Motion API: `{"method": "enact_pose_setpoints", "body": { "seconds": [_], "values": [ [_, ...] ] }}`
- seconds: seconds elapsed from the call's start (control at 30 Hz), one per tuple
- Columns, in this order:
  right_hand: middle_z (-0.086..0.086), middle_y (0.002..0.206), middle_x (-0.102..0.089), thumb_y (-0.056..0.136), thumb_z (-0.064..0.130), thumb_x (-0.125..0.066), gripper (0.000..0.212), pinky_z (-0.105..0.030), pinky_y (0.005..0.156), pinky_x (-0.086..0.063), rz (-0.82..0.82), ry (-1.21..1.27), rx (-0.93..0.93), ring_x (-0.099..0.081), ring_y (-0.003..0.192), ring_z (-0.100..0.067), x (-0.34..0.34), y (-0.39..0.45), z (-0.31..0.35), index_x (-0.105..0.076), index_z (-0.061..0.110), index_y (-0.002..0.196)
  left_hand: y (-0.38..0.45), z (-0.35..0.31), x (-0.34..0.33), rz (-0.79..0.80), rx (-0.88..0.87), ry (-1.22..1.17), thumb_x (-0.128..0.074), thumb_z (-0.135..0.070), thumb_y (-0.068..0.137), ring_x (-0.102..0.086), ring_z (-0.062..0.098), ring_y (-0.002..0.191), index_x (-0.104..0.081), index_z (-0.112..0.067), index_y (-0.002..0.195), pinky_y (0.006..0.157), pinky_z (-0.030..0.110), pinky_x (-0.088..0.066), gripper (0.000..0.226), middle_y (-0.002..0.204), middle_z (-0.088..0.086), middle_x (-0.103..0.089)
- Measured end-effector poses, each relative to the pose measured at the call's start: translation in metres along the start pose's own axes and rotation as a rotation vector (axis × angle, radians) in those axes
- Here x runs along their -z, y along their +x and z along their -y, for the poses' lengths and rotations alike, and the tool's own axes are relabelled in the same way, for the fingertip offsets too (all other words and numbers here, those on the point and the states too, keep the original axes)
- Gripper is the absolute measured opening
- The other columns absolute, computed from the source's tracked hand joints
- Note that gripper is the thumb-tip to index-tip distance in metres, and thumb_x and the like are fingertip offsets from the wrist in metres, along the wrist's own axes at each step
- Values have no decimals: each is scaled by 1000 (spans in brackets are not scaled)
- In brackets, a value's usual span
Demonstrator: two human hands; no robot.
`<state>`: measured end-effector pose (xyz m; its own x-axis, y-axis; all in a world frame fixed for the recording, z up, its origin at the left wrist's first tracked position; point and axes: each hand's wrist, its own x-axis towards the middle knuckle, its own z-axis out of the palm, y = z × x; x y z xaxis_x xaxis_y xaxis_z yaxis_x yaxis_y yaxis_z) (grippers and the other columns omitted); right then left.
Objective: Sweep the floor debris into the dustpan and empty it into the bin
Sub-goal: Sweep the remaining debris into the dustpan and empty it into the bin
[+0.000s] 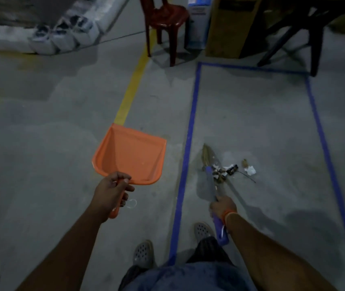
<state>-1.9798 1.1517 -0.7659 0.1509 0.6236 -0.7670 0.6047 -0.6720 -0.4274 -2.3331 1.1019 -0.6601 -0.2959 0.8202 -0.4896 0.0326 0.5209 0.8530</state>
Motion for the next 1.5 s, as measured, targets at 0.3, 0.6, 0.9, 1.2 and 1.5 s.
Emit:
{"method": "enact_pose_setpoints", "body": {
  "seconds": [0.3, 0.6, 0.9, 1.2, 1.5],
  "values": [
    [-11, 80, -64, 84, 2, -60, 19, -6, 38, -35, -279, 233, -2, -53, 49, -3, -83, -97, -17, -69, 4, 100, 29, -8, 66, 258, -66, 139, -56, -10, 104, -53, 21, 56, -64, -5, 107, 50, 29, -42, 9, 85, 20, -70],
    [-9, 68, -64, 86, -4, -58, 35, -42, 55, -55, -356, 592, 109, -59, 50, -23, -82, -126, -40, -67, 14, 114, 40, 2, 59, 380, -81, 192, -57, -9, 103, -54, 23, 58, -65, -9, 104, 50, 30, -44, 8, 84, 19, -71],
    [3, 134, -45, 88, -17, -51, 75, -27, 69, -54, -199, 709, 269, -65, 97, -22, -46, -147, -45, -33, 24, 149, 46, -10, 20, 491, -95, 240, -57, -10, 103, -56, 21, 57, -66, -11, 107, 51, 29, -44, 10, 87, 19, -73],
    [-6, 92, -55, 74, -6, -59, 41, -27, 62, -50, -424, 778, 388, -54, 81, -24, -46, -179, -27, -55, 17, 108, 53, -31, 15, 466, -114, 233, -58, -9, 103, -53, 22, 57, -68, -11, 107, 51, 30, -42, 11, 86, 20, -72],
    [-6, 109, -58, 80, -13, -54, 74, -27, 57, -52, -599, 800, 373, -60, 81, -22, 66, -94, 40, -53, 48, 123, 48, -35, -10, 444, -107, 300, -57, -7, 104, -51, 23, 58, -65, -6, 107, 50, 30, -41, 9, 89, 27, -70]
  ]
}}
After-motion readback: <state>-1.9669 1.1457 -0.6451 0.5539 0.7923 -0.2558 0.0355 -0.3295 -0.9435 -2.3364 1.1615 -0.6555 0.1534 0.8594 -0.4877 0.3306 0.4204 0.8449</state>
